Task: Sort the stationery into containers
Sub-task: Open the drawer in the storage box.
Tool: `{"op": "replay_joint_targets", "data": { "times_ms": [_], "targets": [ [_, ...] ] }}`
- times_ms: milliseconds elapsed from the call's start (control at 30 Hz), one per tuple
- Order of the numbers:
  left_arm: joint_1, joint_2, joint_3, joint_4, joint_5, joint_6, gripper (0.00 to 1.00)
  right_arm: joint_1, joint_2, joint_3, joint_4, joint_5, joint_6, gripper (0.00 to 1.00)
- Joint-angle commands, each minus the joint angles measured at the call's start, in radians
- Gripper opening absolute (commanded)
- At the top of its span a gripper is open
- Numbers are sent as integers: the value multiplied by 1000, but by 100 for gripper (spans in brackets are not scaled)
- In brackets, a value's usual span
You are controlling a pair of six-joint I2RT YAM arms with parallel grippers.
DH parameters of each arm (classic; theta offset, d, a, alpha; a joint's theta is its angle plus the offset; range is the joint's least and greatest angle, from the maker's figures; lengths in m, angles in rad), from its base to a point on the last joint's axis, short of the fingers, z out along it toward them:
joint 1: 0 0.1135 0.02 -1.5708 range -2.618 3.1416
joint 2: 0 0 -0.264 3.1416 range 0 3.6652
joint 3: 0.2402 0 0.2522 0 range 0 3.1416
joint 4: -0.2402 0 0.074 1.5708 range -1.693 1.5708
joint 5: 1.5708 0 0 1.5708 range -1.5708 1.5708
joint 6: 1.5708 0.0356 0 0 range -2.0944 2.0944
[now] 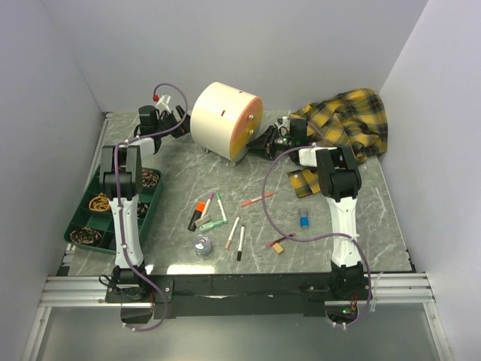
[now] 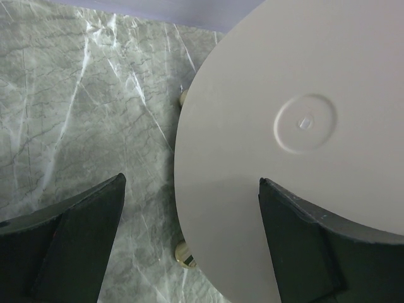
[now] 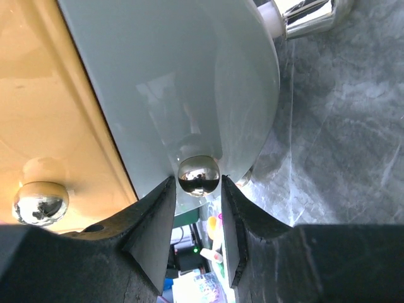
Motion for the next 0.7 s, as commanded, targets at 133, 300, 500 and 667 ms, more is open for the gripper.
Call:
{"op": "replay_joint_targets", "data": {
  "times_ms": [133,300,500,667],
  "targets": [
    [-9,-91,-13,30,39,21,93,7,31,44,57,10,4,41],
    [-11,-90,-16,32,38,18,95,-7,25,36,60,11,-2,42],
    [-19,-87,-13,17,35,28,96,-23,16,42,91,12,-1,42],
    [-22,-85,-10,7,29,42,97,-29,10,43,96,10,-2,40]
  ]
}}
